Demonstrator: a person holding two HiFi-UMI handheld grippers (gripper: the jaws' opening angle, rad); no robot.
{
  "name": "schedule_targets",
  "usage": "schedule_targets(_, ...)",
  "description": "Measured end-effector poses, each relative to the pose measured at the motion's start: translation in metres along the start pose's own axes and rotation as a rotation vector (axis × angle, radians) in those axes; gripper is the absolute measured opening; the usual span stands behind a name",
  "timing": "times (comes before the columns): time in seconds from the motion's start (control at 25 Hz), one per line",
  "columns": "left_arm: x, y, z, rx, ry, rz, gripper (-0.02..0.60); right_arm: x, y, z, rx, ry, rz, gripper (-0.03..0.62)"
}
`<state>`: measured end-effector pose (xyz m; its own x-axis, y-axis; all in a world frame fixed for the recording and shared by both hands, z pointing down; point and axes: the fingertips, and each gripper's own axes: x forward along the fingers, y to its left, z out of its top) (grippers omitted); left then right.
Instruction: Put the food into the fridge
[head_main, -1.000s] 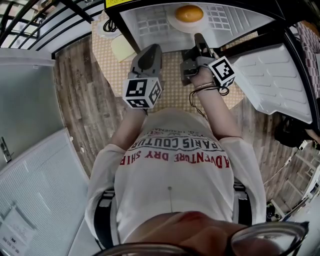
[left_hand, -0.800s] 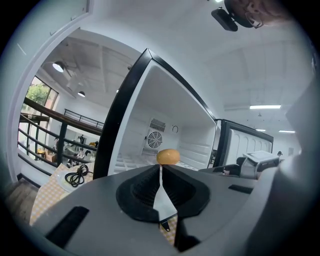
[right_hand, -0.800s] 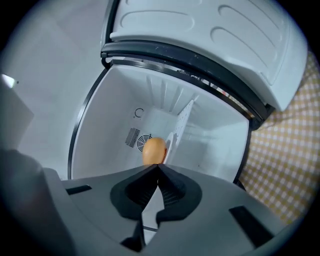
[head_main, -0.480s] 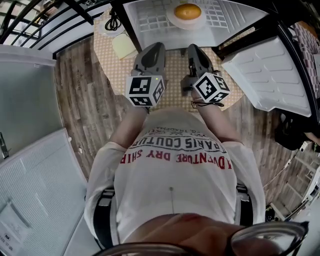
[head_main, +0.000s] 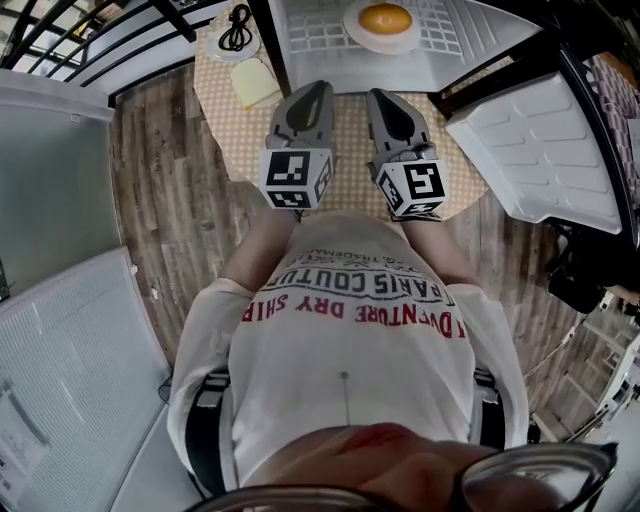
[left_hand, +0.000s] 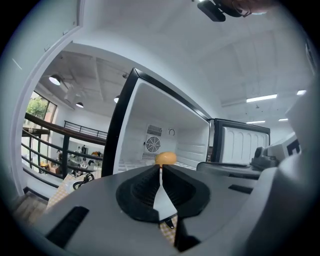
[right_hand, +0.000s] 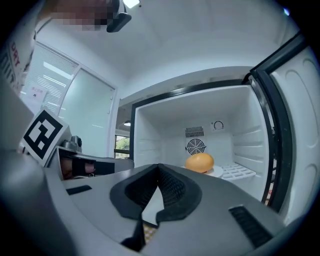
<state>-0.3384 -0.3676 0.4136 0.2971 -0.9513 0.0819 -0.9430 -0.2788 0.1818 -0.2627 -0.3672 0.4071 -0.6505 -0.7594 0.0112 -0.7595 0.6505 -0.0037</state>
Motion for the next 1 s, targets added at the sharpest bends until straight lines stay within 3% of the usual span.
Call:
schedule_targets(0.36,-0.008,-0.001,0.012,0.078,-0.044,0.007,0.034,0.001,0.001,0.006,-0.033,0.015,-0.013,0.025)
schedule_targets(1.0,-0.008,-0.006,0.003,0.097,-0.027,-0.045,0.030,0.005,0.001,-0.006,-0.014,0.058,-0.029,0.025)
